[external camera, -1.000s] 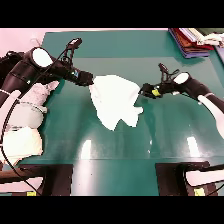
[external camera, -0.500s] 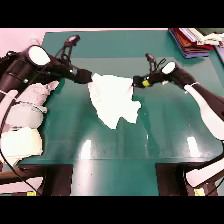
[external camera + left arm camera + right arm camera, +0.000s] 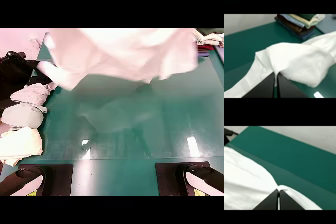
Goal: Fold the shirts.
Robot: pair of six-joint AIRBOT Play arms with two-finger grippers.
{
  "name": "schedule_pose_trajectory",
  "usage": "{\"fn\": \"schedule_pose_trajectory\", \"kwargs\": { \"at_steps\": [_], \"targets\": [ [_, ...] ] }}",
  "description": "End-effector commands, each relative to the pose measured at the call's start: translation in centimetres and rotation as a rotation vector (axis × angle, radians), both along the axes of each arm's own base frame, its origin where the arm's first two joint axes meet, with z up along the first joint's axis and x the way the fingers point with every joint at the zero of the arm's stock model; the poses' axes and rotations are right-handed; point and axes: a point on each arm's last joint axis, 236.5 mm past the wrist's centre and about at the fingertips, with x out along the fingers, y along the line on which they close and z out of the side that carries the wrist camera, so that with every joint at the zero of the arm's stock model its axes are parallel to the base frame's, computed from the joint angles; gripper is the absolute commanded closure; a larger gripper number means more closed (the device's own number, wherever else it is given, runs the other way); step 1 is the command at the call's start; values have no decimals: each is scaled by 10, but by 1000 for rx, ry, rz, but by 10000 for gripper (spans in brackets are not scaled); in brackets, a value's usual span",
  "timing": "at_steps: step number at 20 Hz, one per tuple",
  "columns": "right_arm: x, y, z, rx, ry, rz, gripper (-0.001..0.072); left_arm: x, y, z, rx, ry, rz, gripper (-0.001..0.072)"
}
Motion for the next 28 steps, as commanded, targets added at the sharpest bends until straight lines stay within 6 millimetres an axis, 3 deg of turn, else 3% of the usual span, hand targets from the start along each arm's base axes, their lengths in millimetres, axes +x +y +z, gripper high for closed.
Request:
{"fn": "schedule_pose_trajectory", "kwargs": {
  "at_steps": [1,3,4,5,8,11,13,14,15,17,18,20,22,24,26,28],
  "targets": [
    [-71,-25,61,3,-133,-71,702,-45,12,46,-23,-129,6,680],
    [-69,-27,55,15,-99,-84,702,-41,9,32,-2,-85,-4,680],
    [-59,-25,42,25,-48,-88,702,-35,7,20,8,-46,-8,680],
    [-46,-22,23,25,21,-87,702,-26,4,1,30,9,-16,679],
    [3,-15,-65,-29,283,-78,702,2,-4,-70,93,201,-34,679],
    [45,-11,-149,-51,473,-87,702,39,-3,-156,162,389,-5,679],
    [61,-9,-180,-50,527,-93,702,57,4,-190,197,439,35,680],
    [65,-8,-183,-45,530,-92,702,64,7,-192,200,427,55,680],
    [66,-7,-181,-42,522,-93,702,68,9,-185,192,395,72,680],
    [61,-8,-152,-33,457,-90,702,66,11,-153,160,312,87,680],
    [55,-9,-125,-23,394,-90,702,60,12,-131,148,266,87,680],
    [30,-12,-60,2,239,-87,702,38,17,-67,113,125,91,680],
    [-11,-16,5,27,78,-83,702,0,25,5,70,-46,97,680],
    [-60,-22,55,43,-57,-78,702,-50,36,70,25,-214,103,680],
    [-103,-27,88,58,-162,-76,702,-98,47,113,-17,-347,110,680],
    [-134,-33,104,65,-226,-84,702,-138,57,139,-56,-445,121,680]
  ]
}}
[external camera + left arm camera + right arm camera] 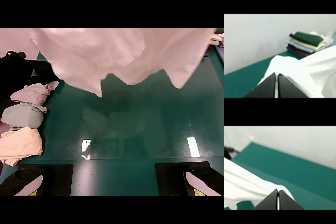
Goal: Fold the shirts.
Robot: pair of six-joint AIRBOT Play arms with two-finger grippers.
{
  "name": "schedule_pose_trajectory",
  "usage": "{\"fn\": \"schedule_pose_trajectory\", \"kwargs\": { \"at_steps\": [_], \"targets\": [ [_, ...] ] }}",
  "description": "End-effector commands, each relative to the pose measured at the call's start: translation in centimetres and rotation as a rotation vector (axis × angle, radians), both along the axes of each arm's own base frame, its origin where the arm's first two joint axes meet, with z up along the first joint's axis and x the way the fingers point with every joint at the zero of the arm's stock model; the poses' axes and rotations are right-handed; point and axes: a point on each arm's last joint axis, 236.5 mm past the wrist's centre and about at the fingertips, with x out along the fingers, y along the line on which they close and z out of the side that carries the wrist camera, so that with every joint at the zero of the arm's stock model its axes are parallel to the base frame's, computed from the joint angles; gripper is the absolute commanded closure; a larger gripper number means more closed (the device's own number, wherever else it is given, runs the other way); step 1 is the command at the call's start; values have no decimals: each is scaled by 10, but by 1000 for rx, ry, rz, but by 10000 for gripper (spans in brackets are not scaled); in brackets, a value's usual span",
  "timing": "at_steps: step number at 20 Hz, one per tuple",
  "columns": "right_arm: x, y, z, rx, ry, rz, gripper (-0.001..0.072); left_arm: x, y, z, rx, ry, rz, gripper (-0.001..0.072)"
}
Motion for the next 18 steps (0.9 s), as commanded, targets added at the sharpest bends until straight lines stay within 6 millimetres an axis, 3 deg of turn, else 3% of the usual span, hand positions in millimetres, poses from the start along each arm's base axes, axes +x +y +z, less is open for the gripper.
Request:
{"fn": "schedule_pose_trajectory", "kwargs": {
  "at_steps": [1,3,5,7,8,10,13,16,18],
  "targets": [
    [-60,-11,38,9,-139,-16,702,-73,21,57,-58,-204,17,680],
    [-64,-11,42,15,-154,-15,702,-83,23,62,-68,-227,17,680],
    [-48,-9,35,28,-115,-17,702,-76,20,55,-60,-200,11,680],
    [-17,-3,15,25,-31,-9,702,-49,14,33,-40,-123,12,680],
    [6,0,-2,20,32,-9,702,-26,8,11,-20,-52,10,680],
    [59,7,-53,4,209,-9,702,28,-7,-58,52,162,-2,680],
    [128,21,-164,-52,543,26,702,100,-27,-199,176,560,-32,679],
    [170,27,-281,-101,850,42,702,152,-36,-346,235,889,-30,679],
    [188,30,-344,-98,970,34,698,177,-39,-420,242,1014,-10,677]
  ]
}}
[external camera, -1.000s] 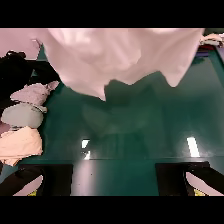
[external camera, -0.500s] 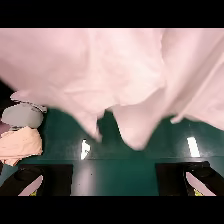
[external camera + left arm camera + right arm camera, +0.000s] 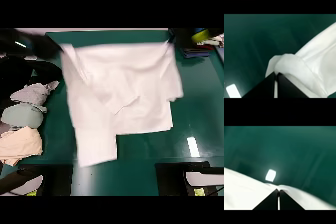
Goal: Fold the shirts.
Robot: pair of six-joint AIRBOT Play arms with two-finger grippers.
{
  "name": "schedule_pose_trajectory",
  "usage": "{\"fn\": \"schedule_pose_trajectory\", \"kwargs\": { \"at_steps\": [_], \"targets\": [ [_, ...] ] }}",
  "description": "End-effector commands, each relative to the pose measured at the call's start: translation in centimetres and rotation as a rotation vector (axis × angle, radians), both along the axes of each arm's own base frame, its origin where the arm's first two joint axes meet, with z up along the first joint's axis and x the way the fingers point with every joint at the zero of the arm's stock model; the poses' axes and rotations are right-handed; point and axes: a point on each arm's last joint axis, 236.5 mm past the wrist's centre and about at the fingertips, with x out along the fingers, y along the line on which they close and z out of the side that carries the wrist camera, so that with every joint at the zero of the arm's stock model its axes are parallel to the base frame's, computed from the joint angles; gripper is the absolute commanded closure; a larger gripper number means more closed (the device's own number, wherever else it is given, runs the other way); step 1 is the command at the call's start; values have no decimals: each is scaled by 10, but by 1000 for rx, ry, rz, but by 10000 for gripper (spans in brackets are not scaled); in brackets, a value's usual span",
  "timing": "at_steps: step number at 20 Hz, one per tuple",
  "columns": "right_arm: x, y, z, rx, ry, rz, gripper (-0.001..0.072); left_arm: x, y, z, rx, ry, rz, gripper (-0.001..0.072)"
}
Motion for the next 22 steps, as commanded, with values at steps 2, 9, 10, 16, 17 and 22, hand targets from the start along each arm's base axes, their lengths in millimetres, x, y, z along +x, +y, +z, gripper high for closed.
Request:
{"fn": "schedule_pose_trajectory", "kwargs": {
  "at_steps": [2,9,10,16,17,22],
  "targets": [
    [31,25,-120,84,274,20,611,44,0,-155,19,319,73,403],
    [20,21,-73,240,239,60,374,25,80,-164,-114,528,207,227],
    [8,19,-69,236,241,66,374,10,89,-178,-111,574,216,227],
    [-39,21,-61,253,193,34,374,-75,78,-270,-215,725,330,227],
    [-41,20,-59,260,170,17,374,-85,72,-282,-244,751,333,227],
    [-59,15,-59,276,145,-19,374,-98,35,-306,-301,744,298,228]
  ]
}}
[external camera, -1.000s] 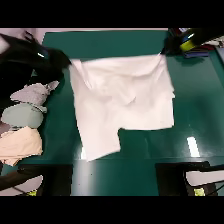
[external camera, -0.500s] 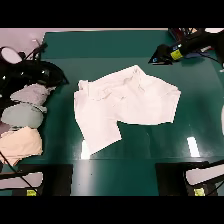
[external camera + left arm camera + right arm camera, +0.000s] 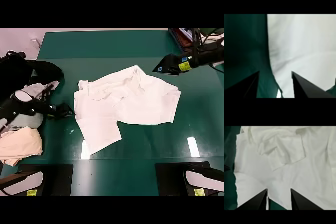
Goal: Fold the shirts.
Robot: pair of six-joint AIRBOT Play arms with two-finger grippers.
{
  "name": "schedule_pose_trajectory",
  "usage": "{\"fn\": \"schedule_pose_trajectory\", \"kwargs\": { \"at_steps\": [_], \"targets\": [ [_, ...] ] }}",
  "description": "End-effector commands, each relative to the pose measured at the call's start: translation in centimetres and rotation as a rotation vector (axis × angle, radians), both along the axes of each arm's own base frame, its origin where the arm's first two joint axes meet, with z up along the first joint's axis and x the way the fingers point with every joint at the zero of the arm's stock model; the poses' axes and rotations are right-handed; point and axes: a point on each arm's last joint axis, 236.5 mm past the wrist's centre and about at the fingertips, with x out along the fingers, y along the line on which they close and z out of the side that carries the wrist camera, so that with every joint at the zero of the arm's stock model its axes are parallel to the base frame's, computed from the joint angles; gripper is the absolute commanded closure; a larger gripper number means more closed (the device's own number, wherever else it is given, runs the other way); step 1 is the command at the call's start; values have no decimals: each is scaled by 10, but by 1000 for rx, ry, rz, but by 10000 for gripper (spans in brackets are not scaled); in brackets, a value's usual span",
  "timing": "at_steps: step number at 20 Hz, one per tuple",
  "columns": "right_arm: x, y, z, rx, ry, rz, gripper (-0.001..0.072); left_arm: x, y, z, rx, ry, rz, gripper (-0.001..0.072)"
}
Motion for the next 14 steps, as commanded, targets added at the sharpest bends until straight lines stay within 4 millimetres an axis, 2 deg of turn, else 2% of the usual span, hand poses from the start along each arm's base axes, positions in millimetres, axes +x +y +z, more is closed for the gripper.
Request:
{"fn": "schedule_pose_trajectory", "kwargs": {
  "at_steps": [1,3,5,6,7,8,9,11,12,13,14],
  "targets": [
    [-12,-3,0,8,-21,-29,374,-7,-29,-14,-15,-40,-17,227],
    [-19,-4,-3,7,-15,-32,375,-5,-42,-14,-3,-65,-27,228],
    [-27,-14,-11,1,8,-54,375,-6,-45,-14,-11,-48,-11,230],
    [-30,-24,-17,-1,24,-80,374,-7,-45,-14,-10,-43,-15,396],
    [-35,-37,-26,-2,47,-115,374,-7,-45,-13,-10,-44,-15,618],
    [-42,-54,-37,-3,84,-156,374,-4,-45,-11,-11,-53,-15,679],
    [-52,-75,-52,-13,127,-205,374,2,-46,-4,-13,-71,-17,679],
    [-81,-131,-98,-109,240,-335,376,15,-47,15,-10,-124,-33,679],
    [-98,-152,-119,-131,297,-395,398,22,-49,25,-13,-146,-43,679],
    [-113,-168,-141,-122,352,-462,429,27,-50,34,-18,-165,-51,679],
    [-124,-178,-160,-94,394,-521,429,31,-52,41,-22,-181,-56,679]
  ]
}}
